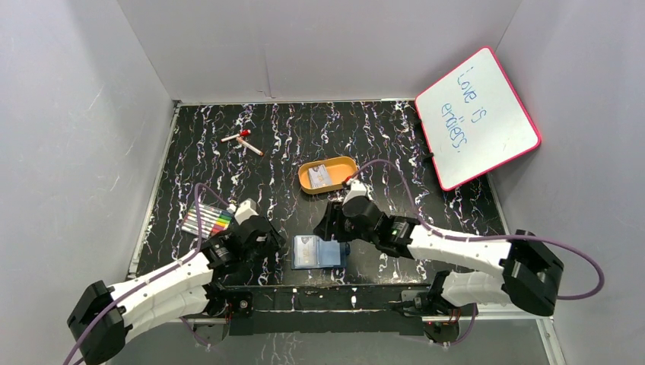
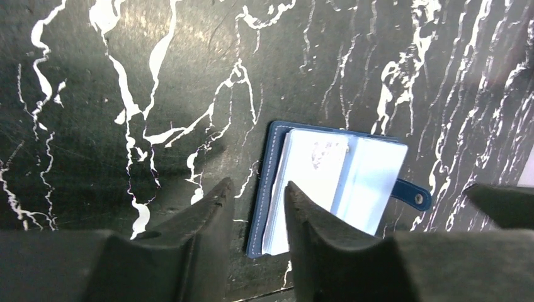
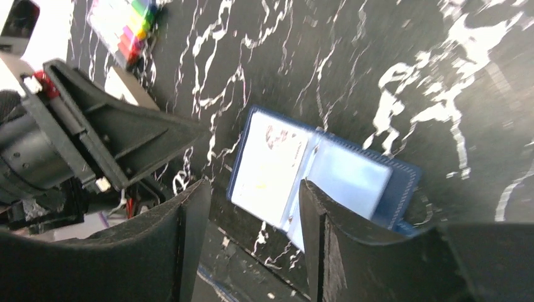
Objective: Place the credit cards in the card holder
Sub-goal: Insert the credit card into the card holder, then pick up the credit card from the storage box.
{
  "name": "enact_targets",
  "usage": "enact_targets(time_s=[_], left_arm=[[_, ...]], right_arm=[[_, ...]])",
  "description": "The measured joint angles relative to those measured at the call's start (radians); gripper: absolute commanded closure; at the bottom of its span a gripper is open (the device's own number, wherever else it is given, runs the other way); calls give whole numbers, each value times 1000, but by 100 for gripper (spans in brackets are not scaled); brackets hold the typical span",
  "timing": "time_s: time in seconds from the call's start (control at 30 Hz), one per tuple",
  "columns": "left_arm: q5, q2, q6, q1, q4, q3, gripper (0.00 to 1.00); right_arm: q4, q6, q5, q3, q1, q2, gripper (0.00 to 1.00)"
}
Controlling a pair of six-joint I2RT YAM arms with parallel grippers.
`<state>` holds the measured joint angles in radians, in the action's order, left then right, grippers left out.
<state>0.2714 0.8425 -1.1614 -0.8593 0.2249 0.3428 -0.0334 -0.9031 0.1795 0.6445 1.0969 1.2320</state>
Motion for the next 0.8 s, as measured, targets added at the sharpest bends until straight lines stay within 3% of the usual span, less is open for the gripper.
enact_targets(time_s=[0.13,0.27,0.4,0.57,0.8], left_arm=[[25,-68,43,0,38,26,50],[32,-98,94,0,45,58,49],[39,-95,134,0,45,82,49],[50,-83,160,0,47,102,49],[63,-80,179,0,74,117,49]], right_arm=[[83,80,41,50,-54,-64,42],[113,145,37,54,-137,-98,43],[88,209,-51,58,-305,-72,41],[51,309,-138,210,-452,135,39],[-23,376,-261,448,-531,430,30]])
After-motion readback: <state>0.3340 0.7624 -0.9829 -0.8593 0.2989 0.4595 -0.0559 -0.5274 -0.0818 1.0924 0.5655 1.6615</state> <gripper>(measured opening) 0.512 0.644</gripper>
